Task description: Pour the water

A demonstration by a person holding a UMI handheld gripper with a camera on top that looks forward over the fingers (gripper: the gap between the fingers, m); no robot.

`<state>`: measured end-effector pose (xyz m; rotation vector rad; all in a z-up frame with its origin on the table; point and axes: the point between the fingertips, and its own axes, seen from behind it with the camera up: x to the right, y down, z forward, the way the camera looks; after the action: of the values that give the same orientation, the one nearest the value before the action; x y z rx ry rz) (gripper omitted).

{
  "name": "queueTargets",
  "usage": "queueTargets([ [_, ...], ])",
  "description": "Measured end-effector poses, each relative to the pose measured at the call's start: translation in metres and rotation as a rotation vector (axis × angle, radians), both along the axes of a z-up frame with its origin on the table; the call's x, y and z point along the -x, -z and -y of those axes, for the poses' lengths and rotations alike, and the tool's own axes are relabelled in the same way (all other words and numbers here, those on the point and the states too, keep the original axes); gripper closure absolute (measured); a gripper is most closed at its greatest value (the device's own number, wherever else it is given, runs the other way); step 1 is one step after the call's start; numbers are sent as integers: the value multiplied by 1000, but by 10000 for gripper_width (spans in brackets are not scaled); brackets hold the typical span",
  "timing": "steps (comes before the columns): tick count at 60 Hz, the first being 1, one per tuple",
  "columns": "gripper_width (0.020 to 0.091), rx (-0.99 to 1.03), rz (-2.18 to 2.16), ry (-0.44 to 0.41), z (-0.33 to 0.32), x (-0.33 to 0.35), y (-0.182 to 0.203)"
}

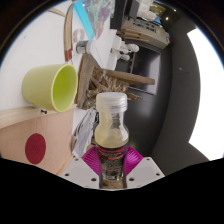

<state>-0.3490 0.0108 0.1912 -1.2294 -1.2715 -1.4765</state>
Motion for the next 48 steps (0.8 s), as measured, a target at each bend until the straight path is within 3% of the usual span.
queueTargets([
  [13,847,11,180,-50,-14,9,15],
  [21,843,32,43,-42,-16,4,15],
  [33,843,104,-644,54,-4,-13,13],
  [48,843,294,-1395,93,19,2,71],
])
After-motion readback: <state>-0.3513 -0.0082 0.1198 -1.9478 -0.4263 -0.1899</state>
